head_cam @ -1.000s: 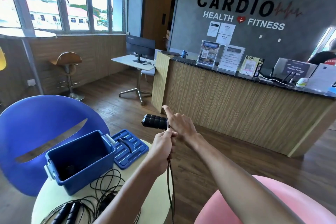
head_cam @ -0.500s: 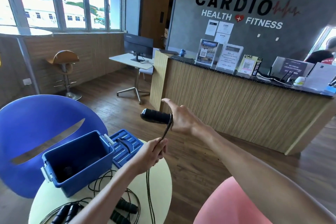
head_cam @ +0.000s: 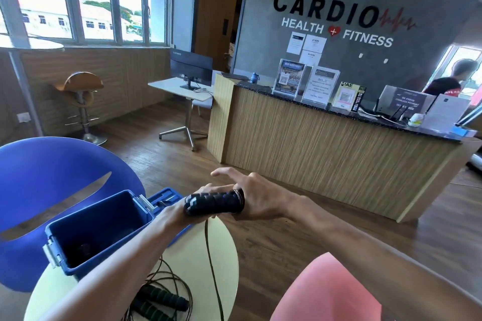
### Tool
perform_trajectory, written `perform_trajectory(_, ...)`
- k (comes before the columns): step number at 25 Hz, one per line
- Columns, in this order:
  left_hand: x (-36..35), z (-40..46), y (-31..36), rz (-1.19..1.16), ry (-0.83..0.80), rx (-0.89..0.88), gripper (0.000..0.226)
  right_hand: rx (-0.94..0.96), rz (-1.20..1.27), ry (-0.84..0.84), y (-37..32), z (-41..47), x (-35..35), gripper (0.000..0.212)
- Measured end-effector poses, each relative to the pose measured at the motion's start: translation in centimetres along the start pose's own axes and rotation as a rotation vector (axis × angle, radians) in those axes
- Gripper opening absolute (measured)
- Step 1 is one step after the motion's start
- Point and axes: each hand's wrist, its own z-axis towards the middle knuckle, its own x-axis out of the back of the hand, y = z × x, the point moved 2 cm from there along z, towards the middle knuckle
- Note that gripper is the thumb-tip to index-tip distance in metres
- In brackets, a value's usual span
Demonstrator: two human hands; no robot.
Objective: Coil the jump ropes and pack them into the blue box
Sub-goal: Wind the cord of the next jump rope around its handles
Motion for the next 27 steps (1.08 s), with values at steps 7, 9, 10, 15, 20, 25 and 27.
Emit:
perform_trajectory(7,3.8,1.3,0.4,0.030,0.066,0.050,0.027,-0.026,-0.300,0.034,-1.1,-2.2,-1.9,0.082)
perform_trajectory(9,5.3,0.8,2.6,0.271,0.104,0.063,0.022,-0.087,-0.327,0.065,-0.3,-1.9,-2.3,0.084)
perform_trajectory(10,5.7,0.5,4.1,0.444,0.107,0.065,0.020,-0.108,-0.311,0.079,-0.1,-1.9,-2.6,0.082)
perform_trajectory(15,5.3,0.1,7.8,0.868,0.080,0.154,0.015,-0.224,-0.263,0.171,-0.2,-0.9,-3.6,0.080)
perform_trajectory(20,5.5,0.3,6.8,0.761,0.253,0.331,0.014,-0.211,-0.233,0.192,-1.3,0.3,-4.3,0.096)
perform_trajectory(25,3.7,-1.7,8.7,0.674,0.267,0.334,0.015,-0.332,-0.324,0.206,0.5,0.9,-3.6,0.056)
perform_trajectory(27,2.4,-3.0,9.5,0.627,0.364,0.297,0.021,-0.339,-0.385,0.229,1.2,1.1,-2.7,0.054)
